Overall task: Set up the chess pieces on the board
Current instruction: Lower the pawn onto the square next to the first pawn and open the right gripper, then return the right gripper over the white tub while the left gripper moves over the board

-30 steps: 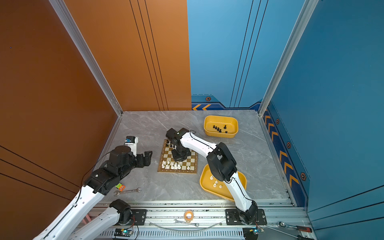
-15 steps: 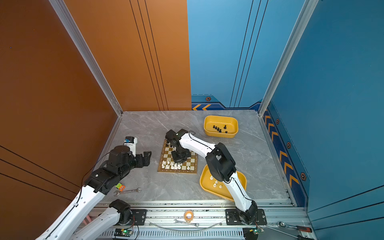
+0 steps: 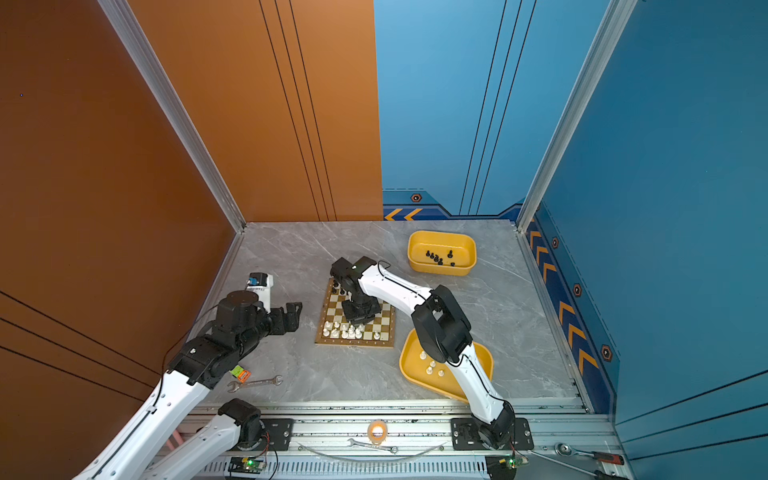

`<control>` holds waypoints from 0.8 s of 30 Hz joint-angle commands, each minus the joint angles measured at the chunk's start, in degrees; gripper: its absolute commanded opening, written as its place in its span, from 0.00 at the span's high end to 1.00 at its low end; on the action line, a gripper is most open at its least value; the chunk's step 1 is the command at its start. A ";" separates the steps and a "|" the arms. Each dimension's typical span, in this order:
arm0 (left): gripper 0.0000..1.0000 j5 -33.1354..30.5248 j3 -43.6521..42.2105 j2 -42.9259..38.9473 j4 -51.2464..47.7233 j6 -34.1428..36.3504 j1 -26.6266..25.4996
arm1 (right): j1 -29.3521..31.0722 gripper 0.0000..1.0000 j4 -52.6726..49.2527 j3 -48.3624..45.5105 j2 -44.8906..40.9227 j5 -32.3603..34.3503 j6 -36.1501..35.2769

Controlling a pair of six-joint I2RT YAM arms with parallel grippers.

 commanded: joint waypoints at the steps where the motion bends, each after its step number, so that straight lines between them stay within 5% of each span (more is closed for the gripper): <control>1: 0.05 0.83 -0.76 -0.09 0.68 0.70 0.68 | -0.94 0.76 -2.00 1.76 -0.05 0.69 0.18; 13: 0.04 7.04 1.63 9.09 9.69 1.70 0.41 | -5.95 0.68 0.03 -2.74 -11.99 10.03 1.34; 24: 0.04 7.77 10.11 26.52 17.52 1.93 -11.75 | -9.98 0.70 3.82 -30.28 -36.35 13.96 7.45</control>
